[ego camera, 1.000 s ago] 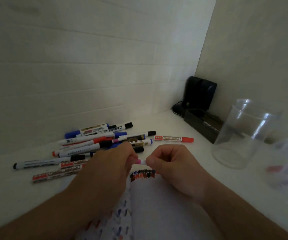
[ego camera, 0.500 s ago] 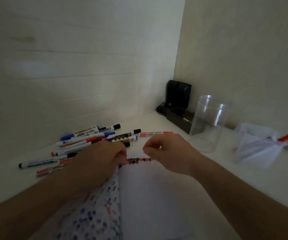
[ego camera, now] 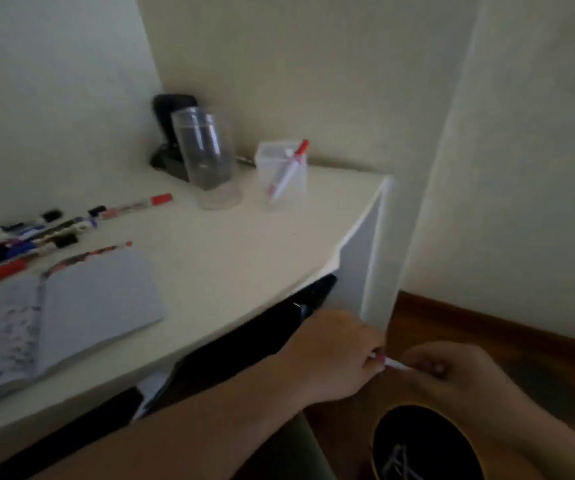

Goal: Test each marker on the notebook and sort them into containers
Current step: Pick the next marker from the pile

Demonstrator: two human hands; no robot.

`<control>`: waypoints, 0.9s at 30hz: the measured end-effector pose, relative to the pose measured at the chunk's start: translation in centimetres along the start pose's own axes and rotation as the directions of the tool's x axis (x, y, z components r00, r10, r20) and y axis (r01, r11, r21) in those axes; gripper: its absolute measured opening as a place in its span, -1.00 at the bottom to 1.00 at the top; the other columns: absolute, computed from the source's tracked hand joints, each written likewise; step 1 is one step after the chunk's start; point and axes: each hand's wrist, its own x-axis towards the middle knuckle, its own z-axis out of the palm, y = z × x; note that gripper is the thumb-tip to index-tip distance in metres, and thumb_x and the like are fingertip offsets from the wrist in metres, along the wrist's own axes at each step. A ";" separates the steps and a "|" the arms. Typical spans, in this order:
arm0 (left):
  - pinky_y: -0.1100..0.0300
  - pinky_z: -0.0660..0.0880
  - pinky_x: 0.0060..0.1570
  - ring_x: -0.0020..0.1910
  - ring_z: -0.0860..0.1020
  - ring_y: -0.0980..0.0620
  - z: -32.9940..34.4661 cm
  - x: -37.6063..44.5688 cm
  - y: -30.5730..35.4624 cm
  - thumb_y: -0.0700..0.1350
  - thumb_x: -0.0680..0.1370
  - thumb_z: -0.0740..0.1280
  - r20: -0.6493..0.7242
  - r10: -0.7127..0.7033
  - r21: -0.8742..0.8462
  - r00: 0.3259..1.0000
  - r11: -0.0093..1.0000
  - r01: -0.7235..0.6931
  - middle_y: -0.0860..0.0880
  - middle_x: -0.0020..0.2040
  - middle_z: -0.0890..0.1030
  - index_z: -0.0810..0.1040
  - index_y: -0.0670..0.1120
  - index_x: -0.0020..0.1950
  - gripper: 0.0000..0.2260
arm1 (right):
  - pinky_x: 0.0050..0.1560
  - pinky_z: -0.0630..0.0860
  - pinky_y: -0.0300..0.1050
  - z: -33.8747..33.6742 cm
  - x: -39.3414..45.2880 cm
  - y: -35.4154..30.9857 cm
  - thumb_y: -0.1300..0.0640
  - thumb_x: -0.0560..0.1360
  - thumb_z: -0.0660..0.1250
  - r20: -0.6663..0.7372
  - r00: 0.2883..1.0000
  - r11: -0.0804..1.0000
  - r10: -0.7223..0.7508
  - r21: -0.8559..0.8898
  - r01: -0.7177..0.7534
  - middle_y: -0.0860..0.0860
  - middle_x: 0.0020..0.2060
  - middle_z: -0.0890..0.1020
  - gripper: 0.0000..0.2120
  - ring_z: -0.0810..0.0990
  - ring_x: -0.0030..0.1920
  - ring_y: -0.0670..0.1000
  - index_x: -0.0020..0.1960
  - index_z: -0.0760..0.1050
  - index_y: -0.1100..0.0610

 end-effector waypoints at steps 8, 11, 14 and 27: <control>-0.04 0.55 0.01 0.05 0.53 -0.03 14.2 6.3 8.6 0.07 0.60 0.28 0.354 -0.017 -0.177 0.935 0.981 0.085 0.04 -0.01 0.61 0.59 0.10 0.08 -0.86 | -0.12 0.55 -0.25 3.1 -7.8 14.7 -0.04 0.59 0.42 0.050 0.895 0.896 0.442 0.014 -0.443 -0.22 -0.09 0.66 -0.96 0.62 -0.10 -0.23 -0.01 0.64 -0.18; -0.05 0.54 0.08 0.13 0.50 -0.02 14.2 7.3 8.7 0.00 0.60 0.30 0.334 -0.024 -0.192 0.942 0.977 0.093 0.06 0.07 0.61 0.59 0.09 0.13 -0.85 | 0.06 0.61 -0.15 3.5 -7.5 16.1 -0.09 0.58 0.43 0.017 0.899 0.899 0.438 -0.004 -0.438 -0.26 0.00 0.64 -0.85 0.61 -0.01 -0.23 0.13 0.64 -0.12; 0.02 0.48 0.23 0.22 0.46 0.06 10.0 8.1 6.7 0.00 0.61 0.31 0.229 0.008 -0.218 0.973 0.975 0.044 0.11 0.19 0.58 0.57 0.09 0.23 -0.79 | 0.18 0.57 -0.19 3.2 -5.4 15.7 -0.13 0.56 0.43 -0.091 0.927 0.929 0.363 -0.047 -0.368 -0.27 0.08 0.58 -0.72 0.55 0.06 -0.24 0.25 0.60 -0.11; 0.35 0.38 -0.12 -0.04 0.51 0.24 -15.0 -9.3 -15.3 0.10 0.59 0.33 -0.267 -0.473 -0.010 0.840 0.873 0.488 0.26 -0.06 0.60 0.61 0.21 0.07 -0.89 | -0.11 0.48 -0.30 4.8 15.6 -19.3 -0.20 0.51 0.32 -0.104 0.864 0.869 -0.492 -0.007 0.494 -0.31 -0.10 0.60 -0.84 0.57 -0.04 -0.18 0.04 0.61 -0.24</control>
